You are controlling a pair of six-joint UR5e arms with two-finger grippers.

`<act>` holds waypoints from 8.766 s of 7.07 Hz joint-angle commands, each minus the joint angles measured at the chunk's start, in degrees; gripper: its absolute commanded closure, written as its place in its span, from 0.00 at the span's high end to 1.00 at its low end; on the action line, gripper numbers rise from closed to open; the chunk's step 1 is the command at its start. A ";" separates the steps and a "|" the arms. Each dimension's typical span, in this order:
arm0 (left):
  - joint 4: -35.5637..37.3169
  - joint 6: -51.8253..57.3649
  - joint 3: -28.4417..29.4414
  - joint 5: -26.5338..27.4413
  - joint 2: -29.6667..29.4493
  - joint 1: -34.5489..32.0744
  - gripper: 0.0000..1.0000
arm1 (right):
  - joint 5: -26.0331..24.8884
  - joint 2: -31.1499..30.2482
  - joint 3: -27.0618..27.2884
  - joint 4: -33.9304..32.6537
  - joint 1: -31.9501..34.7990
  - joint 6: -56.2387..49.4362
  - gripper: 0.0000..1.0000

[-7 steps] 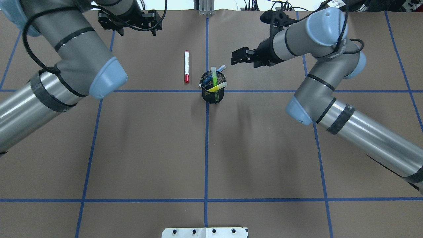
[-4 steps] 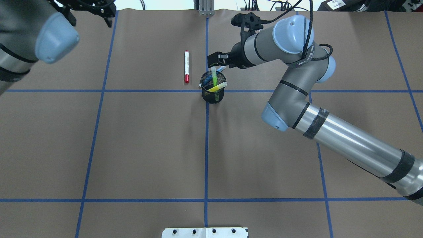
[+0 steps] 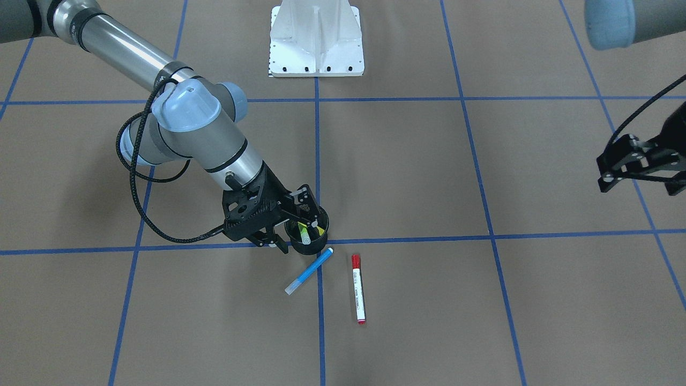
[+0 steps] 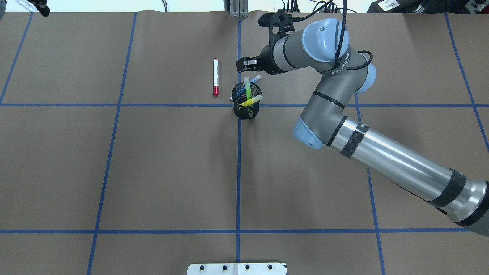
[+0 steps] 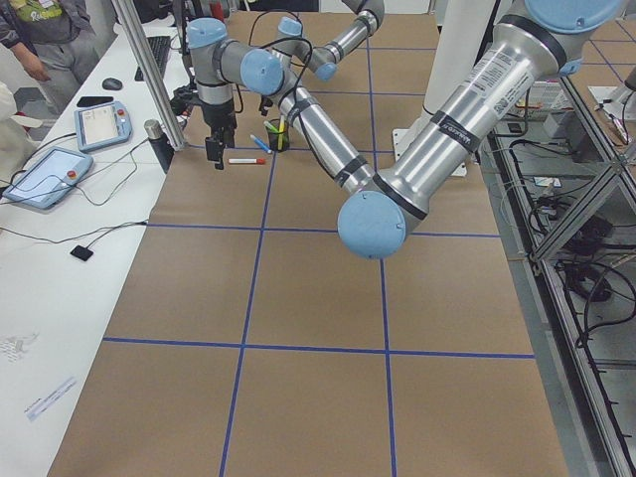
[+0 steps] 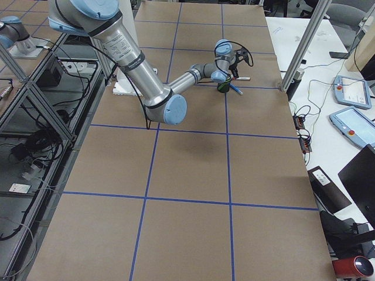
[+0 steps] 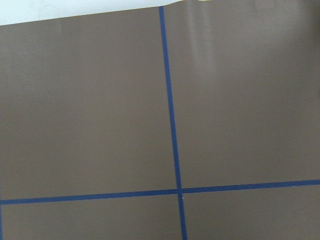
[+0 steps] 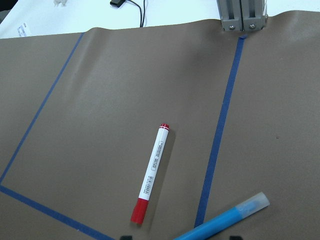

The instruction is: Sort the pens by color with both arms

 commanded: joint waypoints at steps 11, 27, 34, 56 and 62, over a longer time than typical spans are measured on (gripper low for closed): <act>-0.41 19.80 15.20 -1.99 0.50 -11.46 0.99 | -0.41 1.45 -3.12 -0.41 -1.41 1.45 0.36; -0.15 3.94 7.73 -7.79 -0.31 -4.76 0.99 | 9.79 7.06 -0.75 -0.41 7.89 13.29 0.00; -0.07 3.77 8.87 -7.88 -0.84 -2.82 0.99 | 9.44 25.41 -28.39 -0.59 8.01 18.24 0.01; -0.15 3.50 10.80 -7.53 -1.01 -2.65 0.99 | 2.84 28.61 -36.25 -1.99 0.43 9.71 0.07; -0.41 3.50 11.15 -7.53 -1.01 -2.65 0.99 | 1.09 28.70 -37.40 -1.90 -0.80 9.45 0.10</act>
